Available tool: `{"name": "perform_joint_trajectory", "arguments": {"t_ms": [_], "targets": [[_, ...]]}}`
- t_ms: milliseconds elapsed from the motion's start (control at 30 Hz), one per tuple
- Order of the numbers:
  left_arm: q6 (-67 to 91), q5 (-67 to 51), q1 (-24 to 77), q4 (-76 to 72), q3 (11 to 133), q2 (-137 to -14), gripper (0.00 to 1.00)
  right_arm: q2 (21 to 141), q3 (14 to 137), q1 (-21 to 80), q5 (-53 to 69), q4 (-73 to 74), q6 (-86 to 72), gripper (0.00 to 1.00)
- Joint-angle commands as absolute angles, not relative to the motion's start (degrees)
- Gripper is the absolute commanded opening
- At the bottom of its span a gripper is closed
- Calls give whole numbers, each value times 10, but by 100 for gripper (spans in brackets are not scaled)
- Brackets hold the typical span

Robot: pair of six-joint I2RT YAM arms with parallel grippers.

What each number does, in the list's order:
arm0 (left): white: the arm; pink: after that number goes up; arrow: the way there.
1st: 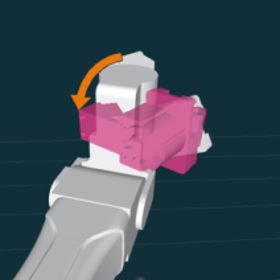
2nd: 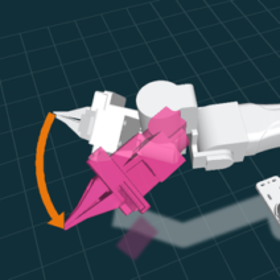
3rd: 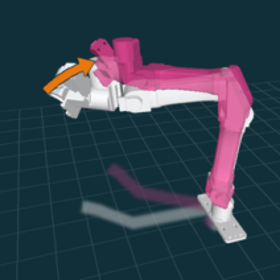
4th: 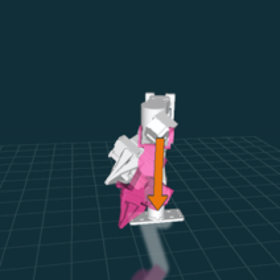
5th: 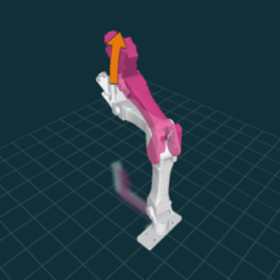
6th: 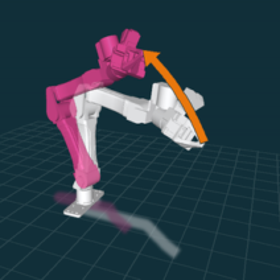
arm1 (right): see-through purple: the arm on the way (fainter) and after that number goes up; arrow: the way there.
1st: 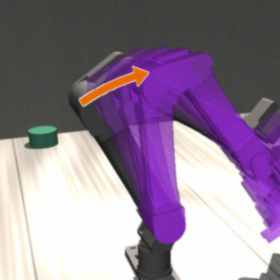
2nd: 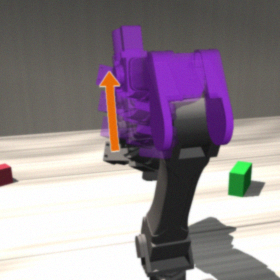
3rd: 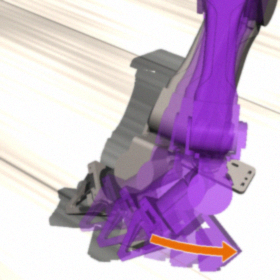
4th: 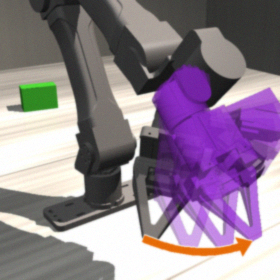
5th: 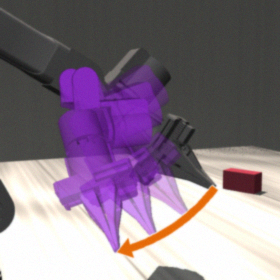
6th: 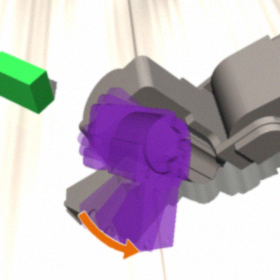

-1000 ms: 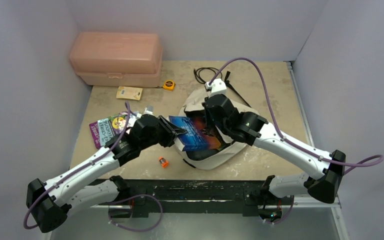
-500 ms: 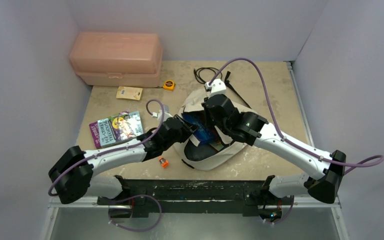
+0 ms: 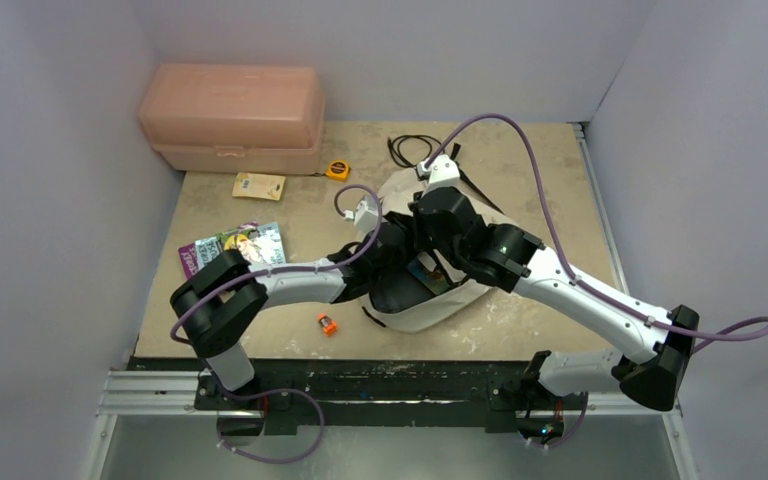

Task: Pack the student bag
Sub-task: Place the book in the student bag.

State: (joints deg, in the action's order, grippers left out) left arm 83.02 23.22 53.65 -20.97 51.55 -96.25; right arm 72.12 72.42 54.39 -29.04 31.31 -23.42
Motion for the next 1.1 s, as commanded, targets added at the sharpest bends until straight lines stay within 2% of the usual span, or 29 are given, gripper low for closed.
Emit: {"name": "perform_joint_trajectory", "arguments": {"t_ms": [0, 133, 200, 333, 500, 600, 633, 800, 867, 933, 1000, 1067], "targets": [[803, 283, 534, -297, 579, -986, 0, 708, 737, 545, -292, 286, -250, 0], [836, 271, 534, -278, 576, -1011, 0, 705, 738, 544, -304, 291, -250, 0], [849, 265, 534, -277, 560, -1010, 11, 702, 736, 543, -313, 294, -250, 0], [835, 264, 534, -223, 539, -970, 40, 694, 723, 535, -313, 294, -249, 0], [836, 248, 534, -142, 531, -915, 68, 687, 708, 530, -310, 287, -244, 0], [827, 232, 533, -95, 533, -895, 82, 685, 708, 527, -310, 290, -244, 0], [827, 228, 533, -73, 535, -889, 83, 684, 708, 526, -309, 291, -244, 0], [854, 190, 533, 58, 563, -885, 83, 680, 706, 526, -305, 287, -245, 0], [868, 175, 533, 92, 575, -896, 79, 683, 707, 525, -303, 287, -246, 0], [876, 169, 533, 89, 576, -906, 65, 686, 709, 526, -300, 286, -247, 0], [881, 171, 533, 80, 579, -917, 44, 687, 711, 526, -295, 284, -249, 0], [880, 174, 533, 69, 594, -933, 35, 687, 713, 525, -286, 282, -253, 0]]}}
